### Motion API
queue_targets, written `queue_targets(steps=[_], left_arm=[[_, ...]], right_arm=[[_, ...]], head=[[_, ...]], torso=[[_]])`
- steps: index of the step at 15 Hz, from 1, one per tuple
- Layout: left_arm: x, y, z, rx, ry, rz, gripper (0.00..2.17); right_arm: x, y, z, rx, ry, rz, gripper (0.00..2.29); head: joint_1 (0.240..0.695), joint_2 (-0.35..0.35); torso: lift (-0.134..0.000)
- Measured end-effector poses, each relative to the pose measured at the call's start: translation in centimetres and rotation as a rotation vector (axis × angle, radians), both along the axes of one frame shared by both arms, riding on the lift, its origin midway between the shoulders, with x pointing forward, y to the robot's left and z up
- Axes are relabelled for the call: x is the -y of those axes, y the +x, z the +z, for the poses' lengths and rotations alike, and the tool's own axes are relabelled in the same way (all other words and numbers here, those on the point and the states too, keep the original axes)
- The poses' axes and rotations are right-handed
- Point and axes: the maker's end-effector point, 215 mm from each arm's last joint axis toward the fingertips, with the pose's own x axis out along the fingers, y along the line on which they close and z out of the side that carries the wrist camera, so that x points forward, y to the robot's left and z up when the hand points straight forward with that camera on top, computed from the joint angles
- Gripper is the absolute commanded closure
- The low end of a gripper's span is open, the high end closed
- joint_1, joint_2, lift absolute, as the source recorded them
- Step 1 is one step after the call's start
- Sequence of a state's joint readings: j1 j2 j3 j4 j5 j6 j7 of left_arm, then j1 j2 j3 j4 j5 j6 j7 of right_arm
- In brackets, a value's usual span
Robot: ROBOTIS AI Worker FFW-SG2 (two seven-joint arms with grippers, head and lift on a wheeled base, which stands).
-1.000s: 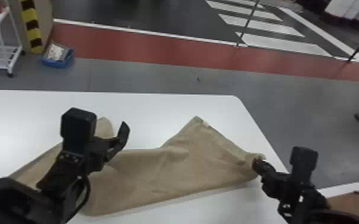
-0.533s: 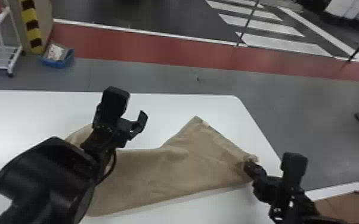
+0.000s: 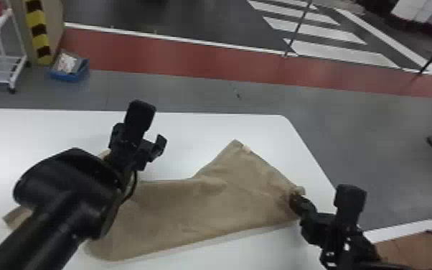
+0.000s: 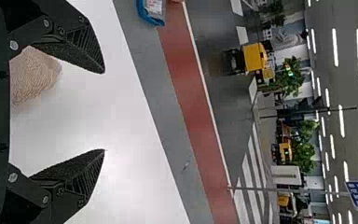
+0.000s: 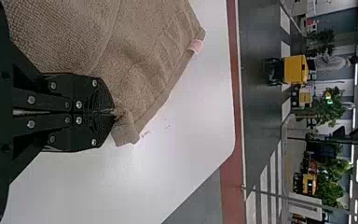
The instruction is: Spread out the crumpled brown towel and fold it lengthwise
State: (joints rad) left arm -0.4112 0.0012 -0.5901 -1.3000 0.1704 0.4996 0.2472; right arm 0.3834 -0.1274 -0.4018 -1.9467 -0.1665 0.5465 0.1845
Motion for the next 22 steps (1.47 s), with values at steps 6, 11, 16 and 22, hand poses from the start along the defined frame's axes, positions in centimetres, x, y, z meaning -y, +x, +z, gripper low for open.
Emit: queue_targets(steps=[6, 11, 16, 22], left_arm=[[-2.0, 0.0, -2.5, -0.093, 0.069, 0.024, 0.45], [-3.0, 0.4, -3.4, -0.116, 0.092, 0.036, 0.46], [-4.2, 0.6, -4.1, -0.145, 0.124, 0.05, 0.64], [-4.6, 0.4, -4.6, -0.176, 0.124, 0.047, 0.64]], right_arm=[[0.3, 0.0, 0.5, 0.013, 0.001, -0.002, 1.33], [0.0, 0.2, 1.3, 0.034, 0.018, 0.002, 1.33], [0.2, 0.5, 1.9, 0.052, 0.023, 0.002, 1.33], [0.3, 0.9, 1.8, 0.051, 0.023, 0.006, 1.33]], head=[[0.695, -0.35], [0.695, -0.35], [0.695, -0.35], [0.695, -0.35]], torso=[[-0.124], [-0.124], [-0.124], [-0.124]])
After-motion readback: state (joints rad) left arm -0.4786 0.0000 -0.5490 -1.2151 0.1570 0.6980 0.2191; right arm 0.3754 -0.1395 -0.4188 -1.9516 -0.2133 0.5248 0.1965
